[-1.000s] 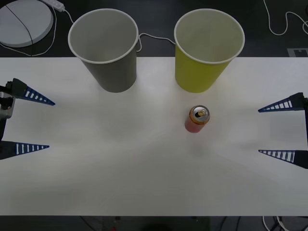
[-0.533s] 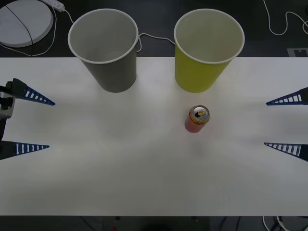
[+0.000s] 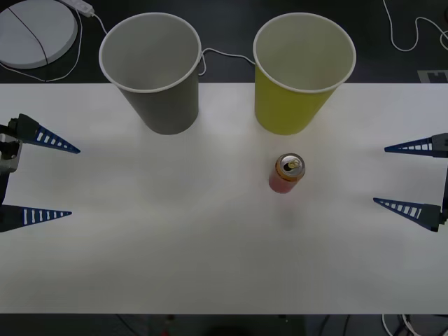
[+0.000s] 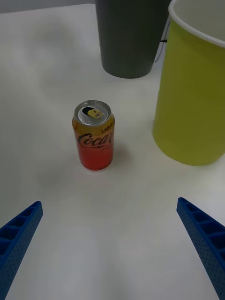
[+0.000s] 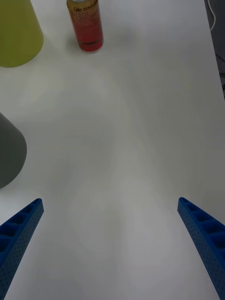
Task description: Put the can into the green bin and the plastic bottle into the gray bin
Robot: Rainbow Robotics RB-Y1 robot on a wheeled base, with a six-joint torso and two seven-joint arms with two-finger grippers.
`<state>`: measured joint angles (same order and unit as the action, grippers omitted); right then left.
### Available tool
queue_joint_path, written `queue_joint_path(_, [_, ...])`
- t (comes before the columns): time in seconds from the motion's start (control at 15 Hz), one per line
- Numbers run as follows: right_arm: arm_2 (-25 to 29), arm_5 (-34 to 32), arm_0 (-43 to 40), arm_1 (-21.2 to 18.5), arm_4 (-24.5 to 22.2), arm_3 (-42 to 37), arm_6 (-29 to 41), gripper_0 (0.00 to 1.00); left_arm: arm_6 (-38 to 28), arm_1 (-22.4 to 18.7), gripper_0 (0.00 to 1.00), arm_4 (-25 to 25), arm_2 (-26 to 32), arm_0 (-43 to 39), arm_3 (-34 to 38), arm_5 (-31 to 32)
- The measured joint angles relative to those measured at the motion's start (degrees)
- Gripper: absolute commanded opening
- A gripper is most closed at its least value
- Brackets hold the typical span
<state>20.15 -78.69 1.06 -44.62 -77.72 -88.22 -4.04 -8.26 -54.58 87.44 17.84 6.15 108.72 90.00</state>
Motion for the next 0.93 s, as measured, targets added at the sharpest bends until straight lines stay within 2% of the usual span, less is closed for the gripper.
queue_joint_path(0.27, [-0.98, 1.65, 0.05, 2.08, 2.80, 5.30, -2.47, 1.00, 0.00, 0.00, 1.00, 0.00, 0.00, 0.00, 0.00, 0.00])
queue_joint_path(0.6, [-1.11, 5.54, 0.19, 6.94, 3.32, 9.79, -10.70, 1.00, 0.00, 0.00, 1.00, 0.00, 0.00, 0.00, 0.00, 0.00])
queue_joint_path(0.93, [-2.22, 7.42, 0.34, 11.16, 3.56, 11.93, -12.30, 1.00, 0.00, 0.00, 1.00, 0.00, 0.00, 0.00, 0.00, 0.00])
